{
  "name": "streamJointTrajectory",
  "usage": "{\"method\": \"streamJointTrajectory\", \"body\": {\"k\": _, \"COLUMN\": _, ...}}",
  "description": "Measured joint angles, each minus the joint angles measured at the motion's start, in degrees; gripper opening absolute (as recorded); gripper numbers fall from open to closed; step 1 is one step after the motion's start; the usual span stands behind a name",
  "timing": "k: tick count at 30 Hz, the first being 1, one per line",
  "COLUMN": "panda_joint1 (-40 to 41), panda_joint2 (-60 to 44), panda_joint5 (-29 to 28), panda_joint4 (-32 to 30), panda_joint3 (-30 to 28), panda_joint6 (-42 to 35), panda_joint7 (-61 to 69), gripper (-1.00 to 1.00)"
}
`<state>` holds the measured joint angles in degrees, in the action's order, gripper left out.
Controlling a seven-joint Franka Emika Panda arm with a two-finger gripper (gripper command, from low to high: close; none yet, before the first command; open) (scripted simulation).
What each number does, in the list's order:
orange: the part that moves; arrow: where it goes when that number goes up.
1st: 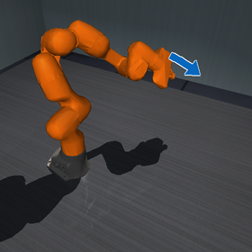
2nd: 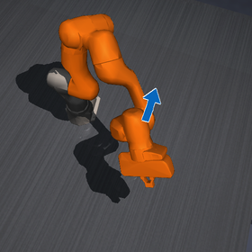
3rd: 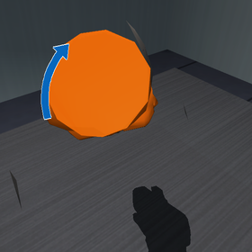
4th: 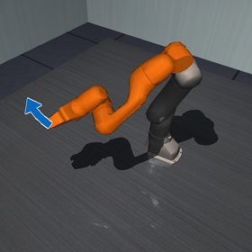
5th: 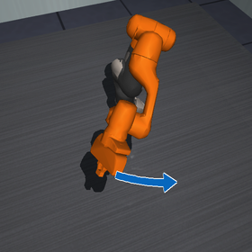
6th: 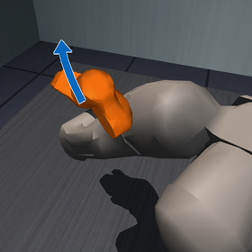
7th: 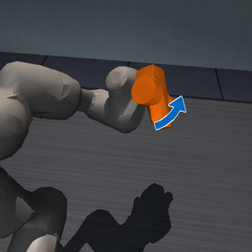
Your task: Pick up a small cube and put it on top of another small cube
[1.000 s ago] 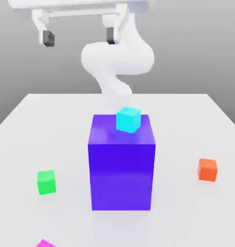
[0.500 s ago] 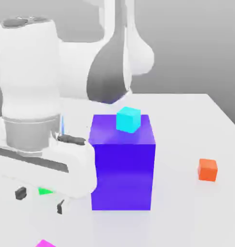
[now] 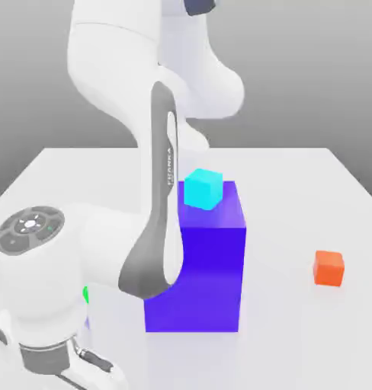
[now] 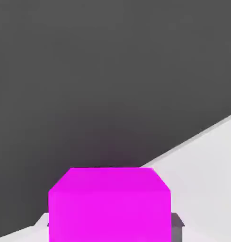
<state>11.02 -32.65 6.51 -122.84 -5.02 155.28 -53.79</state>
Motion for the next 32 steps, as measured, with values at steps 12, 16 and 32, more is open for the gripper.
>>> {"method": "streamJointTrajectory", "body": {"k": 12, "panda_joint1": 3.3, "panda_joint2": 21.9, "panda_joint5": -6.9, "panda_joint4": -17.2, "panda_joint3": -6.0, "panda_joint6": -4.5, "panda_joint7": 8.4, "gripper": -1.0}}
{"method": "streamJointTrajectory", "body": {"k": 16, "panda_joint1": 6.6, "panda_joint2": 29.4, "panda_joint5": -9.5, "panda_joint4": -25.5, "panda_joint3": -8.3, "panda_joint6": -3.6, "panda_joint7": 13.7, "gripper": -1.0}}
{"method": "streamJointTrajectory", "body": {"k": 32, "panda_joint1": 10.4, "panda_joint2": 28.6, "panda_joint5": -1.9, "panda_joint4": -39.6, "panda_joint3": -9.4, "panda_joint6": 11.0, "panda_joint7": 31.7, "gripper": 1.0}}
